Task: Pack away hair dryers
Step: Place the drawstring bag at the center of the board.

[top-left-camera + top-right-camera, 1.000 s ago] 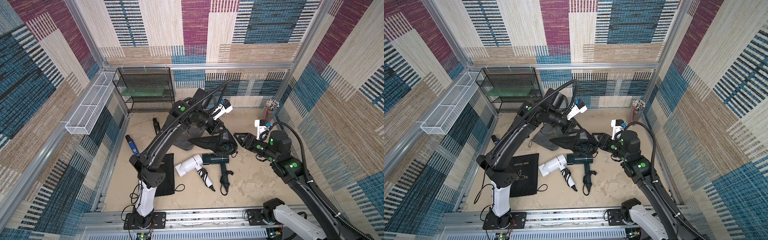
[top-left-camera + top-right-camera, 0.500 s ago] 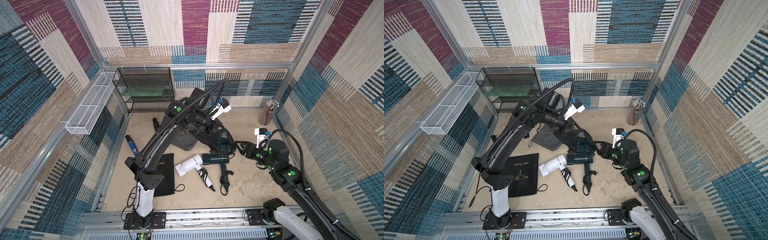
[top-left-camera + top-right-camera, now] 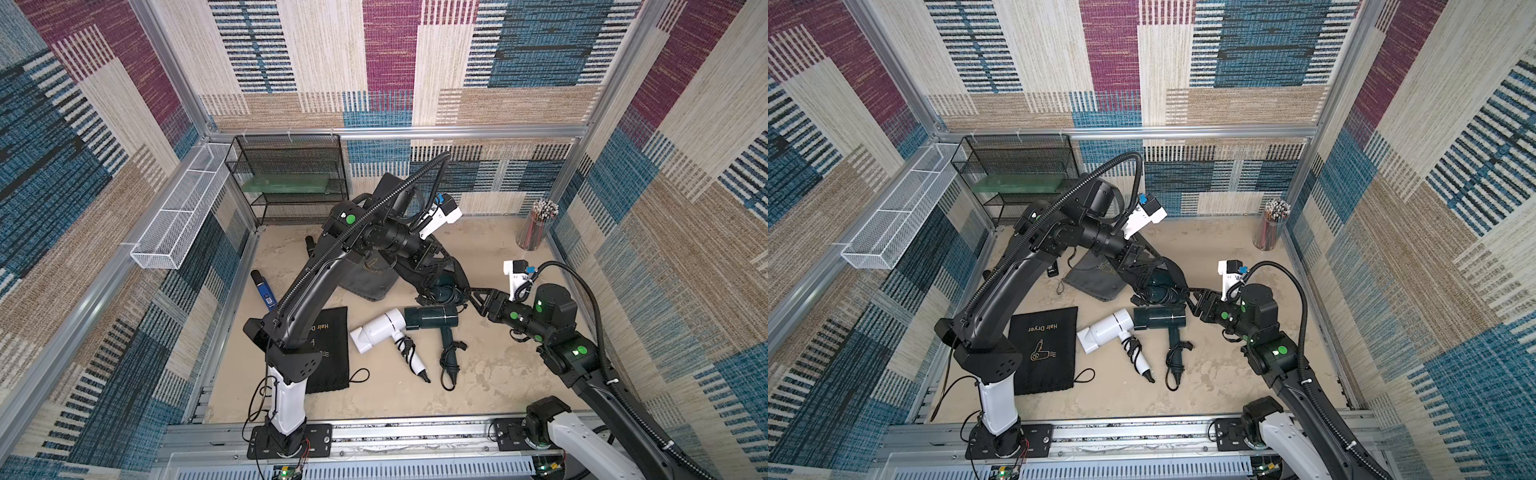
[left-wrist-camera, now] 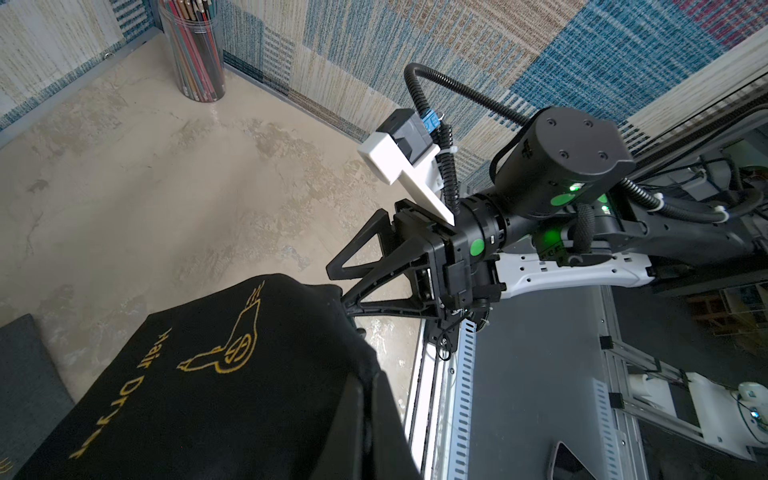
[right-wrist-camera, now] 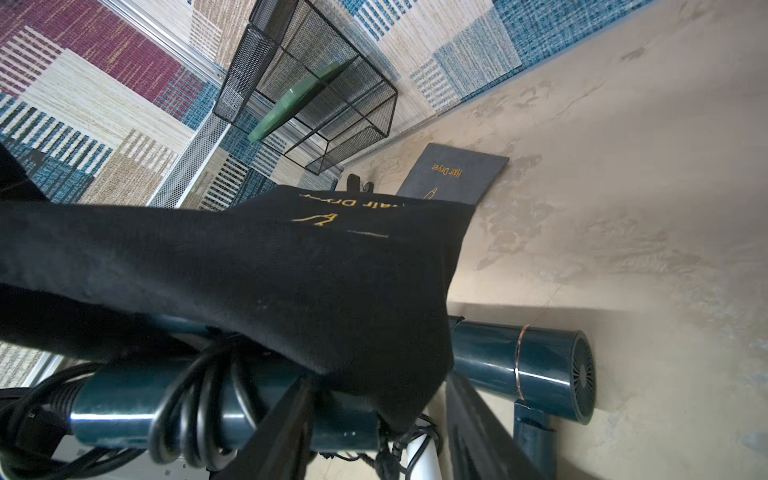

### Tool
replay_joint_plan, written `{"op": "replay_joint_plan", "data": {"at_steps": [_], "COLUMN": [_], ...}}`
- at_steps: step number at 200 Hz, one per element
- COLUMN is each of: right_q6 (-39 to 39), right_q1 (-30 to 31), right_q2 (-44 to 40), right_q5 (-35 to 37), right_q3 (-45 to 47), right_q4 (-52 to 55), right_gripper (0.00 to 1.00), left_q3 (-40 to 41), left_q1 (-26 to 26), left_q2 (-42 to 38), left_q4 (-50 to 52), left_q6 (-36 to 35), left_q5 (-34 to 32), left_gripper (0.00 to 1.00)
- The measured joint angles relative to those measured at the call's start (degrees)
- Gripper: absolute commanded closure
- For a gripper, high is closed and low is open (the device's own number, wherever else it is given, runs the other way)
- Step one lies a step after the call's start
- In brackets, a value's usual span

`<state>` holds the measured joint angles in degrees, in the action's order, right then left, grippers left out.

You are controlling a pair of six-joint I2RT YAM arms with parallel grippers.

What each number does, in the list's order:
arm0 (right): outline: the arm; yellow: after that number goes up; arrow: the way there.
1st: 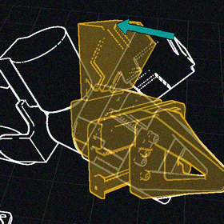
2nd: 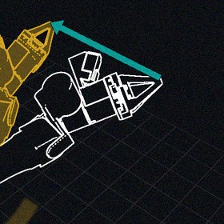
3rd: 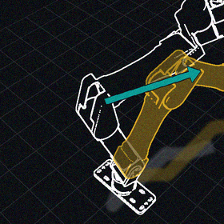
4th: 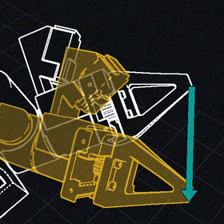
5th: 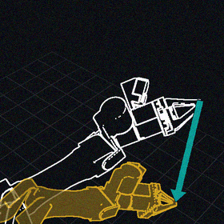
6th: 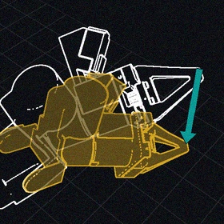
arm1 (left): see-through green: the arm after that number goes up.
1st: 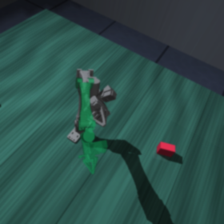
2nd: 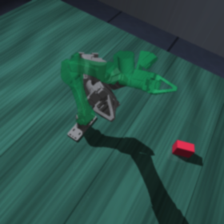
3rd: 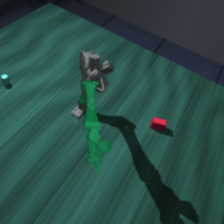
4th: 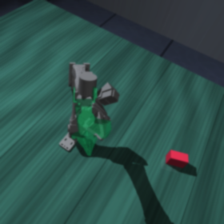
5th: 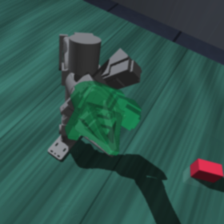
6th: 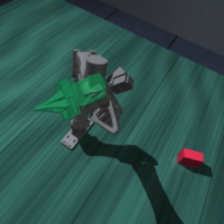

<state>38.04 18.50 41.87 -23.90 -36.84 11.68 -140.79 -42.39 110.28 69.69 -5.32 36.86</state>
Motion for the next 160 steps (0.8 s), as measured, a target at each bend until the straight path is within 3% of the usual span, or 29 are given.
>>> {"op": "replay_joint_plan", "data": {"at_steps": [36,105,154,160], "right_q6": [0.1,0.1,0.3,0.4], "right_q1": [0.2,0.2,0.3,0.3], "right_q2": [0.4,0.6,0.4,0.3], "right_q5": [-0.2,-2.1,-3.0,-3.0], "right_q3": [0.0,0.4,0.9,0.9], "right_q4": [-1.2,-2.9,-3.2,-3.2], "right_gripper": [0.48,0.71,1.00,1.00], "left_q3": [0.0,0.1,0.1,0.1], "left_q1": [0.0,0.0,0.0,0.0], "left_q2": [-0.2,-0.2,-0.2,-0.2], "left_q4": [0.0,0.0,0.0,0.0], "left_q6": [0.2,0.2,0.2,0.2], "left_q5": [1.8,2.5,2.2,2.2], "left_gripper": [1.00,1.00,1.00,1.00]}}
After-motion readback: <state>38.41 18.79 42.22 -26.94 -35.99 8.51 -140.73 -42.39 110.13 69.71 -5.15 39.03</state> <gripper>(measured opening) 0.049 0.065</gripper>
